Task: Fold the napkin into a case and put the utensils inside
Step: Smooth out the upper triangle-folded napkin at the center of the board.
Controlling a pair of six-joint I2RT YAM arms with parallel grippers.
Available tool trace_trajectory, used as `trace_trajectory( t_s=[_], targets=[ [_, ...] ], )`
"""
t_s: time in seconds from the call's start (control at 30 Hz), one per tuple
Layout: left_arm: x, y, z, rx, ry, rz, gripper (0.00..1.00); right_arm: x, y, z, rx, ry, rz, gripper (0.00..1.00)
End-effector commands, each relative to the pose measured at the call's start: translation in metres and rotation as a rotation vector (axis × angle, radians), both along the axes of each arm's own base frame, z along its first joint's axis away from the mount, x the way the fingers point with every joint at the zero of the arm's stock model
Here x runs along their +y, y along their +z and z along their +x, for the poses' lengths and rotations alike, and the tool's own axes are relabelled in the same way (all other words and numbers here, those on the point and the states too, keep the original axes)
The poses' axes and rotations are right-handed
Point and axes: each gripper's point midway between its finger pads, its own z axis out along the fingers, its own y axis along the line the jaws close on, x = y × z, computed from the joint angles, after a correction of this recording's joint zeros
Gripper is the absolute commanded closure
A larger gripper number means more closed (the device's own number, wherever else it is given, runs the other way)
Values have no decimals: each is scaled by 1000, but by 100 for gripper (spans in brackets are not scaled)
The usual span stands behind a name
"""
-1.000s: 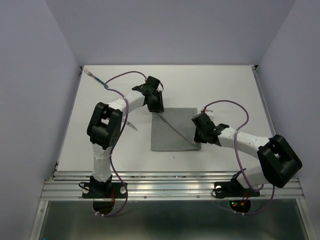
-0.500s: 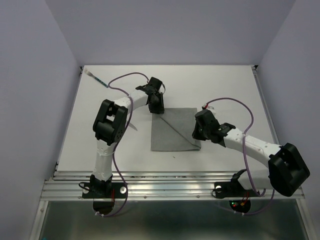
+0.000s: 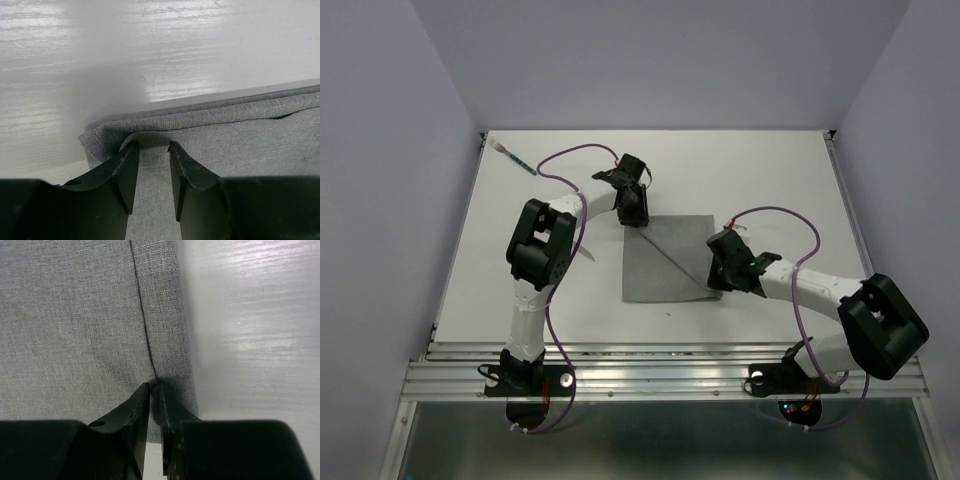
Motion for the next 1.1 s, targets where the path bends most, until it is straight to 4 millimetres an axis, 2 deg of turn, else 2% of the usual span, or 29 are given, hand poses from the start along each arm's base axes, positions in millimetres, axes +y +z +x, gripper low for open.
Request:
trace_trajectory(
  t_s=[0.0,0.03,0.13,0.23,0.3,0.37,0.47,0.63,0.8,0.87,0.97,1.07],
  targets=[
    [5,25,6,-54,0,19,58,-2,18,-1,-36,-1,17,81],
    [5,34,7,-71,3,10,58,4,34,4,-71,1,50,81],
    [7,54,5,-102,11,-4,58,15,62,16,-127,13,100,81],
    [13,65,-1,-107,32,4,58,23,72,26,-153,24,113,81],
    [10,63,-9,-99,26,-23,58,33,75,38,-160,32,125,81],
    [7,66,-14,-113,27,-44,58,46,74,43,-148,62,148,81],
    [11,61,-12,-113,40,-22,58,73,71,62,-142,100,199,81],
    [21,52,0,-109,62,7,58,94,69,81,-133,129,218,81],
    [26,36,13,-98,70,27,58,100,53,92,-108,118,193,81],
    [33,23,17,-78,82,43,58,101,37,93,-78,118,176,81],
    [36,9,18,-52,85,55,58,96,14,92,-44,113,127,81],
    [37,4,20,-52,83,62,58,91,8,92,-39,113,93,81]
  ],
)
